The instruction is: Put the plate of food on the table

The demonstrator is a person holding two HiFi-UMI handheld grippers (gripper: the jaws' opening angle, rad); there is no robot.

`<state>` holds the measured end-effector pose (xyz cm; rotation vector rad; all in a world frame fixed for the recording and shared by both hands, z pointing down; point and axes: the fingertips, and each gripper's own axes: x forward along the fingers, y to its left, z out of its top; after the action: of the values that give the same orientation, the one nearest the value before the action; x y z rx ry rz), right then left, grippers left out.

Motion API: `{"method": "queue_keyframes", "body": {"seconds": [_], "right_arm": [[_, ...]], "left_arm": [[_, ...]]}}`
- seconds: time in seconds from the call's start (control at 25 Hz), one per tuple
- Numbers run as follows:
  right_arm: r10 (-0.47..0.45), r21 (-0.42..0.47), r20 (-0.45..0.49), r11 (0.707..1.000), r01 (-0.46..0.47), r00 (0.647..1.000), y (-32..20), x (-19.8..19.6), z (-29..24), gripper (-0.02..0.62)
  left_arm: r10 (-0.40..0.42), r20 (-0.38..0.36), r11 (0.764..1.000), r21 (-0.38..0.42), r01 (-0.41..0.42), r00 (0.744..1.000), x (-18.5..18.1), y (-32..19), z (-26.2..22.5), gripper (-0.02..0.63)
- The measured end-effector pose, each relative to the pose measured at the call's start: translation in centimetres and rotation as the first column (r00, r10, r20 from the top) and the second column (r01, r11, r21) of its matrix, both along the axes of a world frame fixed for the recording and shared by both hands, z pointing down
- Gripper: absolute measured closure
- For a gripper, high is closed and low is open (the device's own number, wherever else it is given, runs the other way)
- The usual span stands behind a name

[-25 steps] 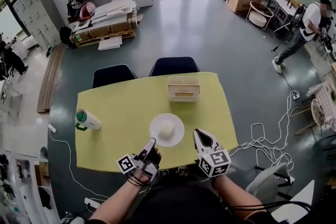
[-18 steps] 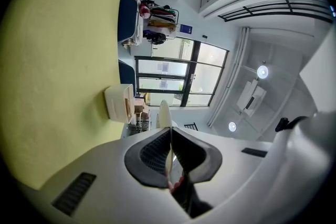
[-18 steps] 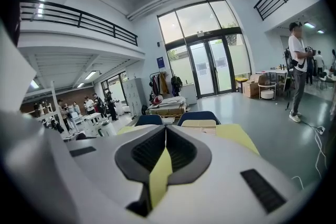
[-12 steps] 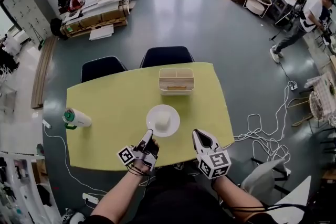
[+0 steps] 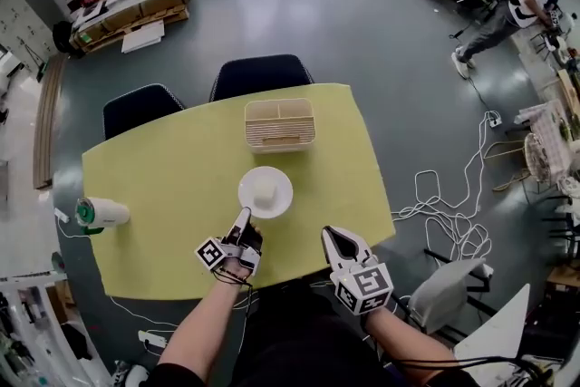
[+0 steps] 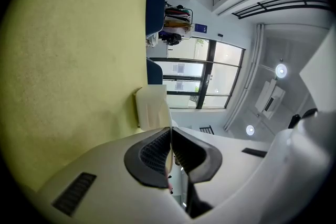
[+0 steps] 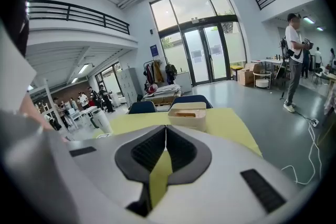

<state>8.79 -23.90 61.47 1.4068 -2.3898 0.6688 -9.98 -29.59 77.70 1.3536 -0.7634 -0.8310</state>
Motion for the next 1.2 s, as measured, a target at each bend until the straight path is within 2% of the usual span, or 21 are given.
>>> {"method": "queue_keyframes", "body": {"seconds": [0.4,0.84,1.04,1.2], "right_arm": [[-0.010,-0.062,-0.011,0.998,0.010,1.000,-0.7,0.7,3.2,0.583],[-0.009,-0.095,-0.010,0.995,0.008,1.000,-0.7,1.2,5.2,0.583],[0.000,-0.103,-0.008,0.995,-0.001,1.000,-0.6,1.4,5.7,0.583],[0.007,-0.109,-0.003,0.994,-0.008,1.000,-0.6,1.6,5.9,0.583]], "left_arm": [[-0.005,0.032,0.998,-0.069,0.007,0.999,1.1,-3.4,6.2,0.586],[-0.012,0.049,0.989,-0.148,0.019,0.999,1.7,-3.7,9.4,0.586],[-0.019,0.024,0.979,-0.203,0.023,1.000,2.2,-3.8,10.6,0.586],[-0.004,0.094,0.951,-0.308,0.033,0.996,2.0,-3.3,12.7,0.585]]}}
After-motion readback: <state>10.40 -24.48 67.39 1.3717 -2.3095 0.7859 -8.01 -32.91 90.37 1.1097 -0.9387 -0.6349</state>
